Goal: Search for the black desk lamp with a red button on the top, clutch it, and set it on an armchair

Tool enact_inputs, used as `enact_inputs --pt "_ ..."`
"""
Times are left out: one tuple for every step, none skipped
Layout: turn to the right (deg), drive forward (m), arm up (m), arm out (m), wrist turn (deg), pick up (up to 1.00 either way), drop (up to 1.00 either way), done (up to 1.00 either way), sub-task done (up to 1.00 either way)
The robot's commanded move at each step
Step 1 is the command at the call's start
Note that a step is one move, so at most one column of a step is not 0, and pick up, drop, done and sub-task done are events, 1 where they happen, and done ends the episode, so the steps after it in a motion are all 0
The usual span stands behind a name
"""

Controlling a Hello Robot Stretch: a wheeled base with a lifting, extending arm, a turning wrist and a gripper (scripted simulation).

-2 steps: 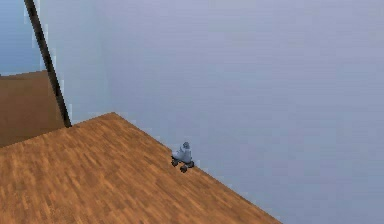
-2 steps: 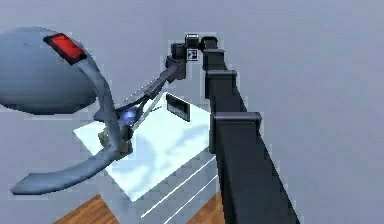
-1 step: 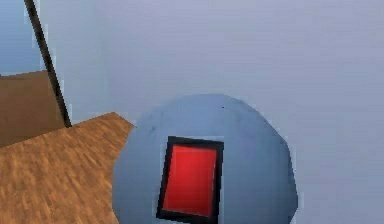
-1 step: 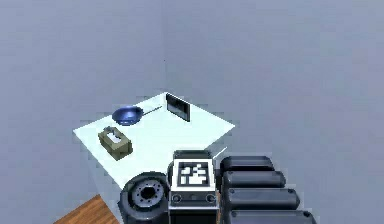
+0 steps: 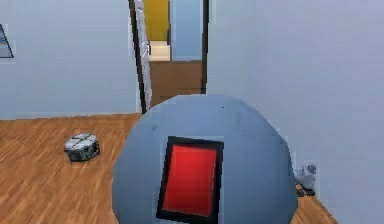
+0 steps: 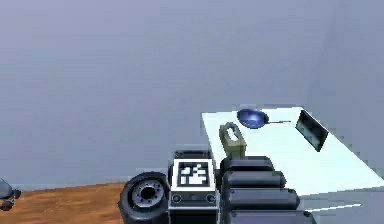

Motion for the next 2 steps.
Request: enact_inputs --pt "0.0 1.0 0.0 0.0 0.0 0.0 0.0 0.0 0.0" --pt "0.0 1.0 0.0 0.0 0.0 0.0 0.0 0.0 0.0"
